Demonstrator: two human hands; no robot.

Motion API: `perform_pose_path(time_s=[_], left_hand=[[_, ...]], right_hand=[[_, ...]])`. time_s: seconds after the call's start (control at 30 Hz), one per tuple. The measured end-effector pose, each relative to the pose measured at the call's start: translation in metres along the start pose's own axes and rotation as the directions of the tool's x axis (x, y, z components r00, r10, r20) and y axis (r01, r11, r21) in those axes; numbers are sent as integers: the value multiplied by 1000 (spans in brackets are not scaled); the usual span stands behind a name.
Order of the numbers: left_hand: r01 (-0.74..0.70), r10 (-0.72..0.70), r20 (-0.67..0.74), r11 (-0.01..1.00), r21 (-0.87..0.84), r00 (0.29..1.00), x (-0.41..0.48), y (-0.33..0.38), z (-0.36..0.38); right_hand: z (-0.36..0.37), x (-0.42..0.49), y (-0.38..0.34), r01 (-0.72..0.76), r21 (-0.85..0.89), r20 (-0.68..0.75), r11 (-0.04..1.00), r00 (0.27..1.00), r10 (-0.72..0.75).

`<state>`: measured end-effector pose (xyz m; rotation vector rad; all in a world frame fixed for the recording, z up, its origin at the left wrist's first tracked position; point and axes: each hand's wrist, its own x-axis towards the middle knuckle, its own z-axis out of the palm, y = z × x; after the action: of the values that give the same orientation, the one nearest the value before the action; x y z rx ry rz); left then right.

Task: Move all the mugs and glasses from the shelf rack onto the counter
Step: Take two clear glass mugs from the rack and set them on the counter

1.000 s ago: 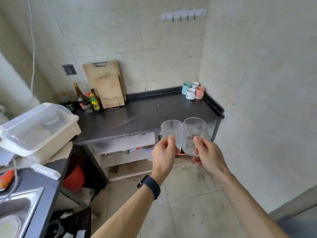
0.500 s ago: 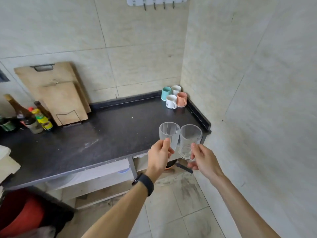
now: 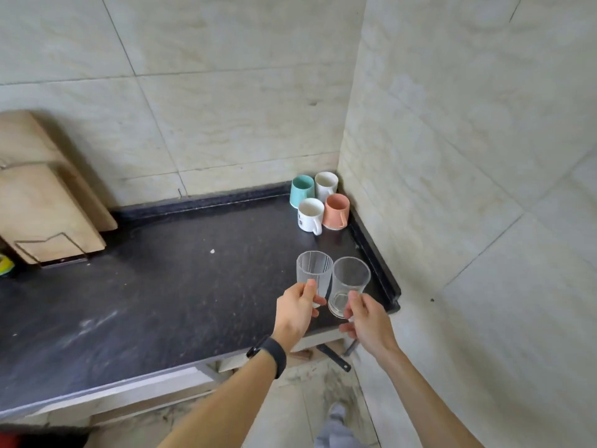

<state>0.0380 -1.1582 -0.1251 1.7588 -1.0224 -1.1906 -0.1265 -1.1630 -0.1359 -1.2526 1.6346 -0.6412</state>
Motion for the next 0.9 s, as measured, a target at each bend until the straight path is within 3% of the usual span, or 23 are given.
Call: perform_pose_path(time_s=[0.13,0.4,0.7,0.9], left_hand=[[106,-107,-12,994,-4,994,60,7,33],[171,-170,-85,985,0,982,155,1,71],[252,-260,-102,964,-85,960,214,-4,96],[265,-284,-134,954,-140,950,224,-8,120]], right_hand=[[-11,68,1,-66,-15,50,998,997,67],[-12,171,14,-133,-77,87,988,986,139],[-5,234,20,-305,158,105,939,951,291],[-3,260,18,-279,201,99,939,959,264]])
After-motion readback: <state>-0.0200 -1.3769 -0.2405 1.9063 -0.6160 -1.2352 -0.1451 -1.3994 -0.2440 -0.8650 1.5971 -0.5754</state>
